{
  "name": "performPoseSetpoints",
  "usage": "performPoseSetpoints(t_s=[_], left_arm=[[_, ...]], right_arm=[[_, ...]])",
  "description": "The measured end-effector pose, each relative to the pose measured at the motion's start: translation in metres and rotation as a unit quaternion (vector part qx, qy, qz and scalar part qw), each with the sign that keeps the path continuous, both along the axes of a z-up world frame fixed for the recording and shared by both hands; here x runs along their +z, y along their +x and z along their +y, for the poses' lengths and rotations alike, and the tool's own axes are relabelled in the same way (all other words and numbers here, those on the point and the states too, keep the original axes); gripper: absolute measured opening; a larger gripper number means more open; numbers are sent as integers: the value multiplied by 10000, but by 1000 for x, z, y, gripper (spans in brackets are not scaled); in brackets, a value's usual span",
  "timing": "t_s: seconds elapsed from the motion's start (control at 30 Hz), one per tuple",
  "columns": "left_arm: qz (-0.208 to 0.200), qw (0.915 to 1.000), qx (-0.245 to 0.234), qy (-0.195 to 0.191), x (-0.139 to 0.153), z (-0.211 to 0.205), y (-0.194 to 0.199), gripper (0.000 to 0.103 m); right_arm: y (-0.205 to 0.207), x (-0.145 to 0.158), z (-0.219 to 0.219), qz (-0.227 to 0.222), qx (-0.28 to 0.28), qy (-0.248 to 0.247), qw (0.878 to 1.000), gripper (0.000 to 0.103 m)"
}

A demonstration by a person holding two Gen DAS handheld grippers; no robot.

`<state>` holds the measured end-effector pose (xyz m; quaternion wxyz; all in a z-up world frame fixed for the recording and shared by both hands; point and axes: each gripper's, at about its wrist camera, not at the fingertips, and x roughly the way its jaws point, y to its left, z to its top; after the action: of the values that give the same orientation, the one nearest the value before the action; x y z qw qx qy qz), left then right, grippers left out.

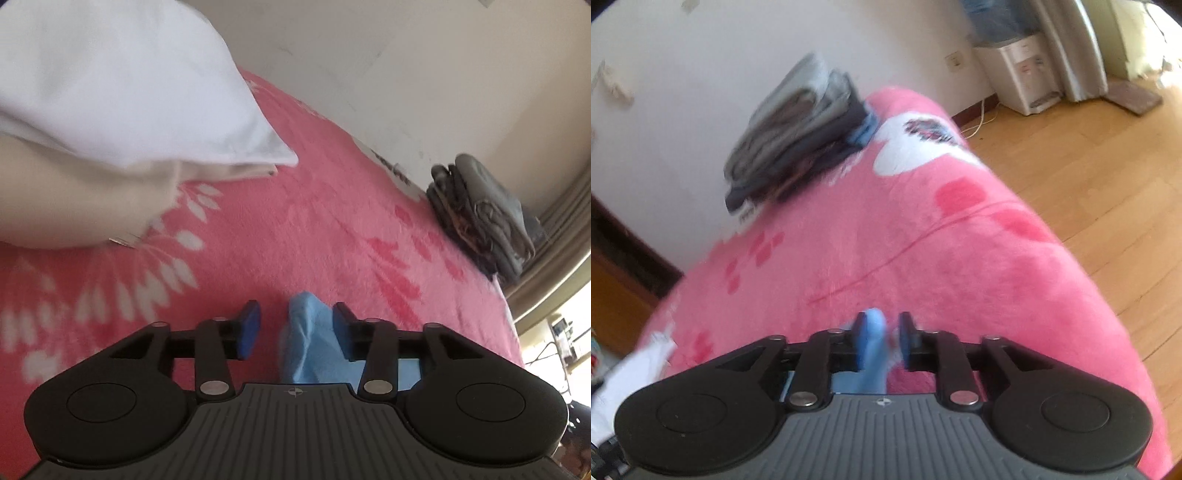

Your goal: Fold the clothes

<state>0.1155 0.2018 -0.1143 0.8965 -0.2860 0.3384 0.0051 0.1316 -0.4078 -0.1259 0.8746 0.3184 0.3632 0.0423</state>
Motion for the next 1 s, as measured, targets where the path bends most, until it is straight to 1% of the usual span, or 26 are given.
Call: performPoseSetpoints(t_s=[0.1,0.2,0.33,0.4,0.5,0.57,0.63,0.77,0.83,0.9,0.93,1.0], left_arm=[[-85,10000,-18,-24,20,16,-19,45],[-131,9999,-55,-27,42,32,-46,49],[198,9992,-348,63,56,33,-87,49],[345,9980,-523,43,55,27,-111,49],[397,9964,-753,49,47,15,-143,49],[443,9947,-914,147,39,8,-158,49],[475,9939,-973,211,30,3,-168,49],[545,9927,-1050,238,13,-6,-177,49],[533,9925,-1073,225,6,-9,-179,49],[530,9927,-1061,226,1,-12,-180,48],[521,9927,-1061,249,-1,-13,-180,47],[486,9930,-1027,327,-4,-15,-182,40]], right_arm=[[-32,15,-28,-22,4,285,9996,28],[-76,27,-49,77,121,404,9991,31],[-140,30,-55,392,370,443,9976,31],[-167,22,-47,621,493,485,9957,32],[-198,4,-32,854,434,507,9941,32],[-208,-3,-24,931,457,383,9939,32],[-211,-4,-20,922,424,279,9944,32],[-210,13,-7,467,656,-409,9959,30],[-209,21,3,249,868,-780,9929,30],[-208,21,13,222,1074,-1003,9889,29],[-207,18,18,258,1168,-1081,9869,28],[-204,14,28,331,1355,-1236,9825,19]])
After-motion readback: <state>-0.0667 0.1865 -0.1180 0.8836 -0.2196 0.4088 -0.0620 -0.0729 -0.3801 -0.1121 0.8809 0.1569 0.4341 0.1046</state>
